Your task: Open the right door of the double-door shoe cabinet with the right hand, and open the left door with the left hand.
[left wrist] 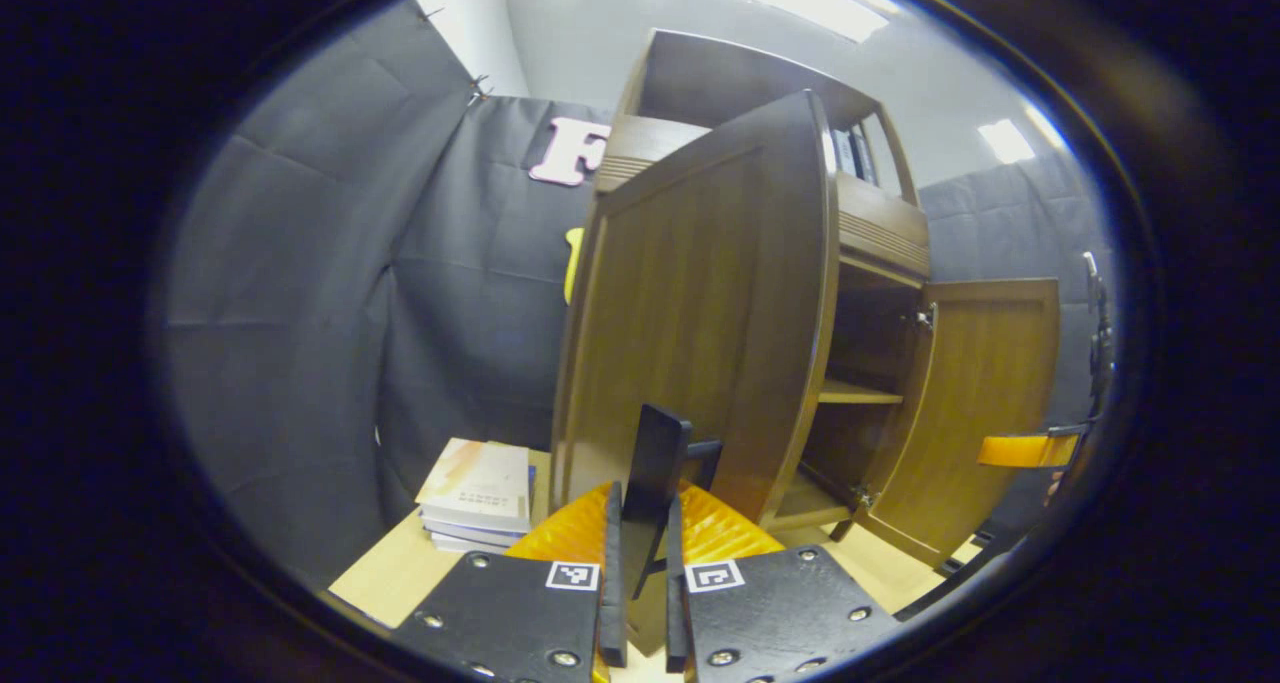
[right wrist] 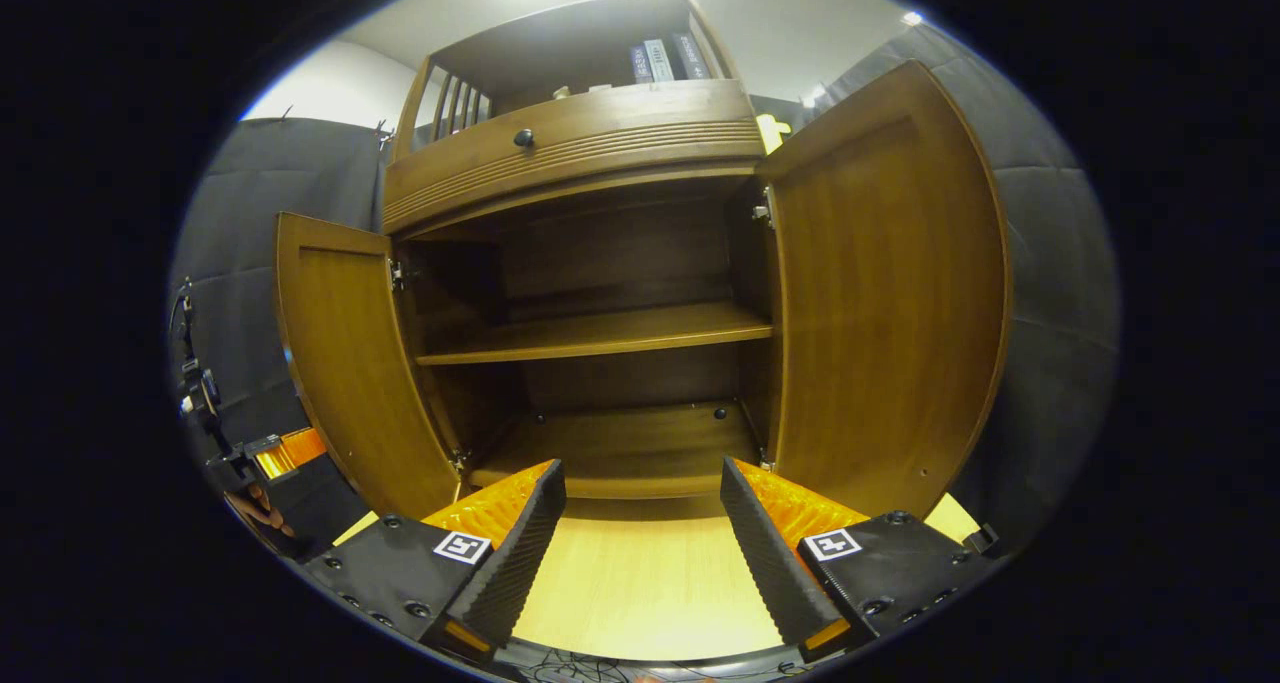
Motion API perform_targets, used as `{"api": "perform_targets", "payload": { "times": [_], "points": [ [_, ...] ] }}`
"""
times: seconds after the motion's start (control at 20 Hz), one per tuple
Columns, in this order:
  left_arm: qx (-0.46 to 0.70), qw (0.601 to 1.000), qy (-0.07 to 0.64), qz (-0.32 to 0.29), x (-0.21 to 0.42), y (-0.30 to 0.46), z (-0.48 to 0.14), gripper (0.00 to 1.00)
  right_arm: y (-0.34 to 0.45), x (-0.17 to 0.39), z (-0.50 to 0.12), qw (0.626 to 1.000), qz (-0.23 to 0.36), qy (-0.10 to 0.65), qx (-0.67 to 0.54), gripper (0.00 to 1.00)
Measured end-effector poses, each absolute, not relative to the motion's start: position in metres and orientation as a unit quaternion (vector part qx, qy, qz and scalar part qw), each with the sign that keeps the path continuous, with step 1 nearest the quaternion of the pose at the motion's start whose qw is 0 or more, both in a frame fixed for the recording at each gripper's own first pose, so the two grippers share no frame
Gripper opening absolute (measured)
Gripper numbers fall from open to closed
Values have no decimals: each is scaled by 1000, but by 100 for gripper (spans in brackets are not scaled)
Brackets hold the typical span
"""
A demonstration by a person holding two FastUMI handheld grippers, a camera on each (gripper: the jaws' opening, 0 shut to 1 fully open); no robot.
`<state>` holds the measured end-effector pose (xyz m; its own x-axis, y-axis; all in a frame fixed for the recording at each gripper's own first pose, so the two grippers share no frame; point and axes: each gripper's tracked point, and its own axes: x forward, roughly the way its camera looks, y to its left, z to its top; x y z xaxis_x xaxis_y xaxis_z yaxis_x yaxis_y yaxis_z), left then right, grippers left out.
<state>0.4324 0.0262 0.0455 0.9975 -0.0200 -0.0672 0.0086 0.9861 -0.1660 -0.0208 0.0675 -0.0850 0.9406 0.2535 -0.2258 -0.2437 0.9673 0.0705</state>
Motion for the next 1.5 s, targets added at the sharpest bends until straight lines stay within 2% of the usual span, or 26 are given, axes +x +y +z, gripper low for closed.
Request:
{"api": "perform_targets", "payload": {
  "times": [0.2, 0.25, 0.35, 0.4, 0.45, 0.85, 0.9, 1.1, 1.15, 1.2, 1.25, 1.3, 1.35, 1.5],
  "points": [
    [-62, 998, 19, -1, 425, 31, 43, 18, 83, -19, -78, 982, 144, 117, 25, 93],
    [-61, 998, 16, -7, 428, 35, 44, 14, 84, -18, -78, 982, 146, 115, 21, 93],
    [-60, 998, 18, -17, 427, 35, 44, 18, 85, -18, -76, 982, 148, 114, 15, 93],
    [-57, 998, 22, -16, 427, 37, 43, 14, 84, -18, -77, 982, 149, 115, 13, 93],
    [-53, 998, 22, -13, 425, 41, 43, 17, 84, -18, -79, 982, 149, 117, 11, 93],
    [-42, 999, 28, -9, 424, 55, 40, 15, 76, -12, -77, 983, 141, 116, -1, 93],
    [-35, 999, 29, -7, 423, 58, 39, 18, 74, -11, -76, 984, 138, 115, -2, 93],
    [-28, 999, 29, 16, 423, 68, 39, 18, 66, -6, -69, 985, 132, 107, -3, 93],
    [-26, 999, 31, 20, 423, 69, 37, 18, 62, -6, -67, 986, 129, 104, -5, 98],
    [-22, 999, 36, 24, 422, 70, 36, 18, 58, -6, -65, 987, 127, 100, -5, 93],
    [-20, 998, 39, 35, 418, 76, 36, 17, 55, -7, -61, 988, 126, 94, -4, 93],
    [-25, 998, 38, 45, 415, 78, 37, 17, 51, -7, -58, 988, 125, 86, -4, 98],
    [-36, 997, 34, 51, 416, 75, 40, 17, 45, -7, -56, 990, 119, 80, -12, 95],
    [-52, 995, 23, 78, 415, 76, 49, 16, 27, -5, -58, 992, 99, 72, -33, 98]
  ]
}}
